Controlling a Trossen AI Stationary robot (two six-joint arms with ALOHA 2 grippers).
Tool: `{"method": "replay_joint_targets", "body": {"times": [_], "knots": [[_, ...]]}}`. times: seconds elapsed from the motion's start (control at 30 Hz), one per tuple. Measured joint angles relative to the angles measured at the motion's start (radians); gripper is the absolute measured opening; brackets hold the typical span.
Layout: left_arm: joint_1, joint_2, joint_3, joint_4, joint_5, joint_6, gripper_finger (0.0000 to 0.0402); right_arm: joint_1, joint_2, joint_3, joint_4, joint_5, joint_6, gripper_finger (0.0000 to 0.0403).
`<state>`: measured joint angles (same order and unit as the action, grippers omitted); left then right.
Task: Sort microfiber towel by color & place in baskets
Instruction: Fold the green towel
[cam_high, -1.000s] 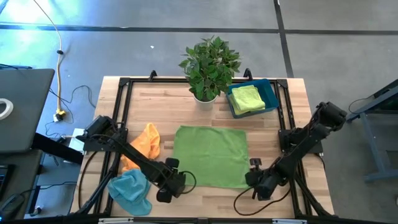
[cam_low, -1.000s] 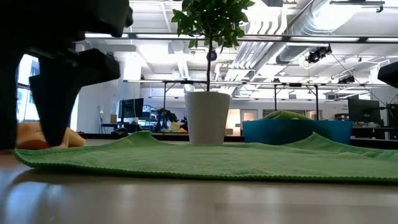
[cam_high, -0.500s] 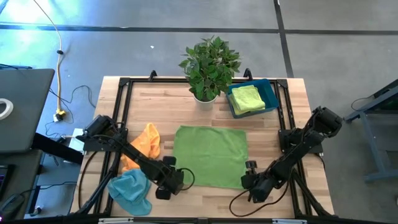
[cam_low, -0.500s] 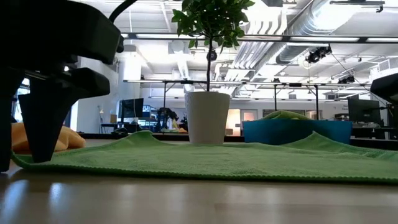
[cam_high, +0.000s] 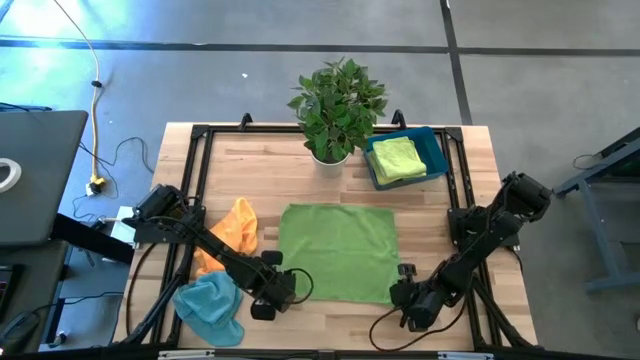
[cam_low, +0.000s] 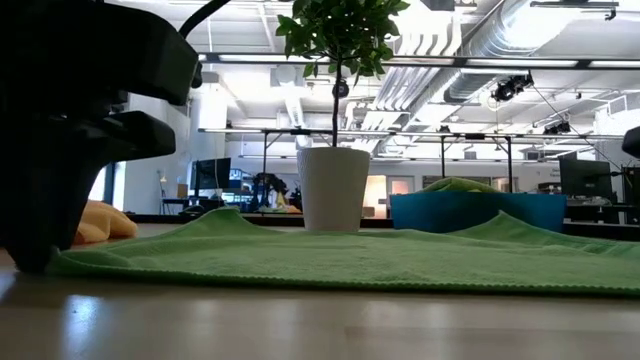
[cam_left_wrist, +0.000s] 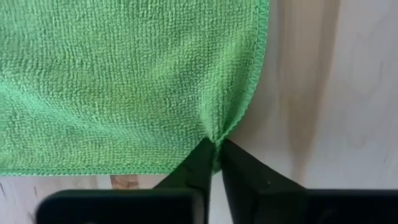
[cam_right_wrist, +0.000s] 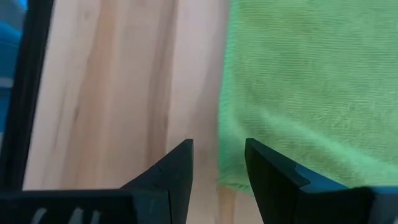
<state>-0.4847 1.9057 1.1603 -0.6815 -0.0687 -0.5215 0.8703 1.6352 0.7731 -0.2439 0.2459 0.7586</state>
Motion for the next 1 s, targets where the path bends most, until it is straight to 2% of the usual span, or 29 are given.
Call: {"method": "replay_joint_targets", "body": {"times": [0.1, 0.2, 0.43, 0.8, 1.0], "knots": [[0.000, 0.000, 0.000, 0.000, 0.002, -0.014, 0.0004, 0.018, 0.000, 0.000, 0.015, 0.000, 0.002, 0.0138], [0.000, 0.001, 0.001, 0.000, 0.002, -0.028, 0.0011, 0.036, 0.000, 0.000, 0.030, 0.004, 0.004, 0.0138], [-0.001, 0.005, 0.016, 0.001, -0.003, -0.028, 0.0005, 0.049, 0.000, -0.002, -0.007, 0.124, 0.025, 0.0138], [-0.001, 0.005, 0.016, 0.005, -0.011, -0.026, 0.0004, 0.053, 0.009, -0.003, -0.002, 0.093, 0.027, 0.0138], [-0.001, 0.005, 0.017, 0.009, -0.014, -0.028, 0.0004, 0.054, 0.067, 0.001, 0.010, 0.098, 0.027, 0.0138]]}}
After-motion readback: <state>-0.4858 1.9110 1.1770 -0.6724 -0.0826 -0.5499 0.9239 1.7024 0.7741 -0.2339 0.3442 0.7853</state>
